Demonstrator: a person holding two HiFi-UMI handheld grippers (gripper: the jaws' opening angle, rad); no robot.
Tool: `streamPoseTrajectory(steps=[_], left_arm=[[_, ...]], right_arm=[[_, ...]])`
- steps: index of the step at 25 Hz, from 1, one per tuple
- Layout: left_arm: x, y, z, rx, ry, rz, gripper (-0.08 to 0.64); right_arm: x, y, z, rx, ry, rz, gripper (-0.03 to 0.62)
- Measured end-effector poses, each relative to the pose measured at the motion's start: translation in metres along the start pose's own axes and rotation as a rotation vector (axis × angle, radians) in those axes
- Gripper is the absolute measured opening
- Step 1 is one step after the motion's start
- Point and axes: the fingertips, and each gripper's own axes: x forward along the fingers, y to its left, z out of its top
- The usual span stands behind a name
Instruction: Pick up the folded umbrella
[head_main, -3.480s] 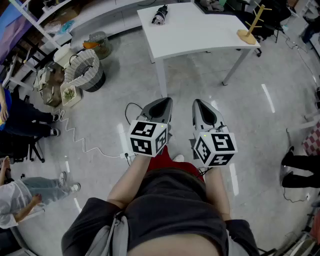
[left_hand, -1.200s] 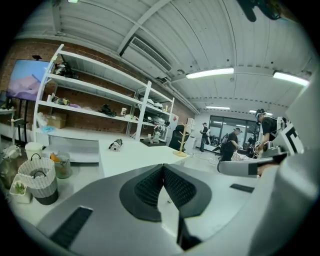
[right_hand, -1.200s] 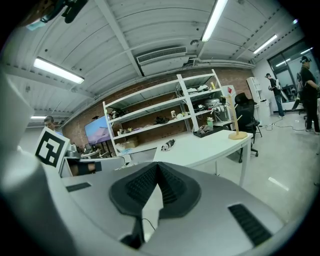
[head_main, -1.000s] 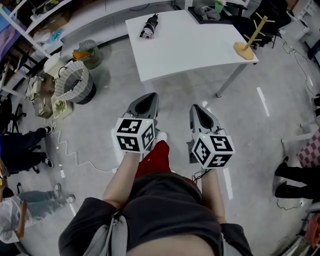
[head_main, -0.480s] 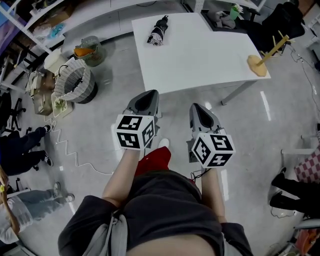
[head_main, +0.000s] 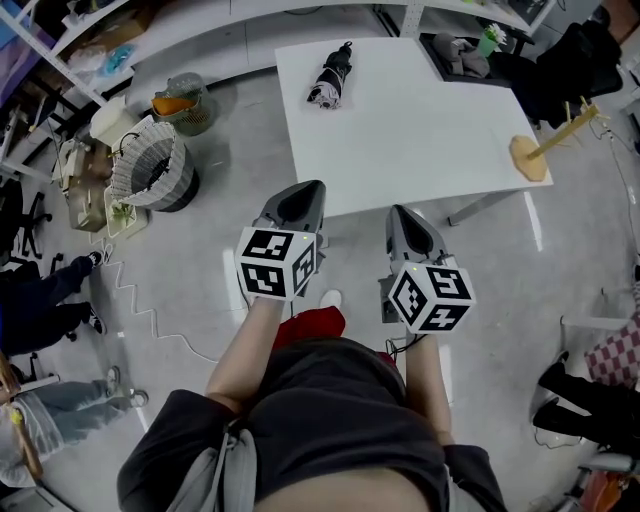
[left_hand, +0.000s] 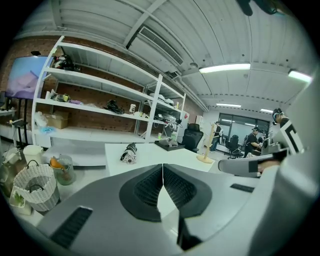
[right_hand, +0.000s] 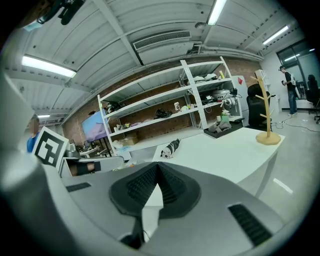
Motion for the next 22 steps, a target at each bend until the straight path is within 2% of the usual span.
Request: streamPoseTrajectory(steps=[11, 22], left_arm=[[0.019, 0.033, 0.016, 0.003, -0.01, 0.011, 0.015], [0.035, 0.044, 0.022, 0.019, 0.003, 0.017, 0.015]], right_arm=[[0.043, 0.008, 0.012, -0.022, 0.008, 0.025, 0.018], [0.054, 0.003, 0.019, -0.033, 0.018, 0.004, 0.018]])
